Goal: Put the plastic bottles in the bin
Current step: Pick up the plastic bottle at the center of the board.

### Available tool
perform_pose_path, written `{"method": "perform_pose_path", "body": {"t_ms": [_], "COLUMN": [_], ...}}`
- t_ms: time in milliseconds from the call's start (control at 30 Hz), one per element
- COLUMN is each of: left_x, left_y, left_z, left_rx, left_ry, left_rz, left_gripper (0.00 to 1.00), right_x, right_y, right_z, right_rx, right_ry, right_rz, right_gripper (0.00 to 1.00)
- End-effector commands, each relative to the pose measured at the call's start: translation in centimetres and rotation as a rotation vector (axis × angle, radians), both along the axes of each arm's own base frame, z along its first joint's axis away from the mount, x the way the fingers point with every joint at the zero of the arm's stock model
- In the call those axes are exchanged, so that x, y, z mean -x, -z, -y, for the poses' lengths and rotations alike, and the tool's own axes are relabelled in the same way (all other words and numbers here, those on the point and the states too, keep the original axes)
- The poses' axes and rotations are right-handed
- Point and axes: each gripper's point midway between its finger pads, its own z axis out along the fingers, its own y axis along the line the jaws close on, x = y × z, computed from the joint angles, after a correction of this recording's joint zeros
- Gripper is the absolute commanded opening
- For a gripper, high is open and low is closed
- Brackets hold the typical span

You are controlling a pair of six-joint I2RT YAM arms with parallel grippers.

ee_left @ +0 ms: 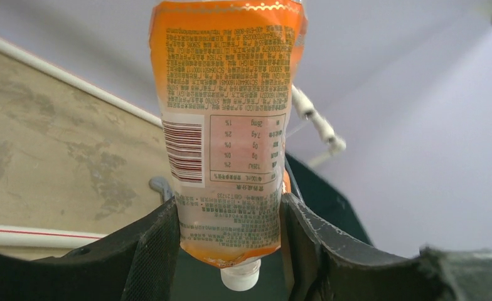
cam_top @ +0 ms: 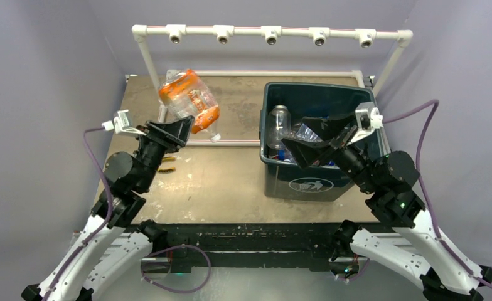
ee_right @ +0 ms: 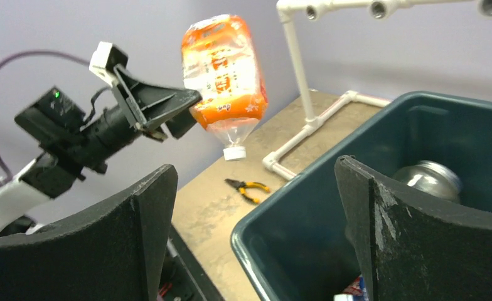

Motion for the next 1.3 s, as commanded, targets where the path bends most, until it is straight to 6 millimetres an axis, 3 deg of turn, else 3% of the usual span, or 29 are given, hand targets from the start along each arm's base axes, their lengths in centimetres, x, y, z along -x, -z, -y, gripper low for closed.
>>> {"method": "perform_pose_path", "body": {"t_ms": [0, 133, 267, 400, 533, 700, 933, 1267], "left_x": [3.6, 7.4, 12.3, 14.6, 16.4, 16.5, 16.2, 16.6], "left_y": [0.8, -1.3, -3.0, -3.5, -3.5, -3.4, -4.1, -5.2], "left_z": [3.9, 5.3, 6.4, 6.0, 6.1, 6.1, 6.5, 6.6], "left_rx": [-0.400, -0.430, -0.357, -0.351, -0.334, -0.314, -0.284, -0.254], "left_ry": [0.303, 0.462, 0.630, 0.668, 0.734, 0.741, 0.749, 0.770], "left_rz": [0.043, 0.227, 0.449, 0.528, 0.567, 0.557, 0.560, 0.595], "left_gripper": [0.00, 0.00, 0.00, 0.00, 0.00, 0.00, 0.00, 0.00], "right_x": [1.5, 4.0, 5.9, 6.1, 4.9, 4.9, 6.6, 4.9], "right_y": [-0.7, -1.1, -0.5, -0.5, -0.8, -1.8, -2.1, -1.8], "right_z": [-2.1, -3.0, -4.4, -5.7, -6.9, -7.9, -10.8, -12.4], "right_rx": [-0.035, -0.119, -0.050, -0.030, -0.015, -0.036, -0.033, -0.001], "right_ry": [-0.149, -0.293, -0.429, -0.493, -0.487, -0.509, -0.591, -0.547], "right_rz": [-0.037, 0.008, 0.049, 0.053, 0.040, 0.067, 0.063, 0.035], "right_gripper": [0.99, 0.99, 0.99, 0.99, 0.99, 0.99, 0.99, 0.99]}}
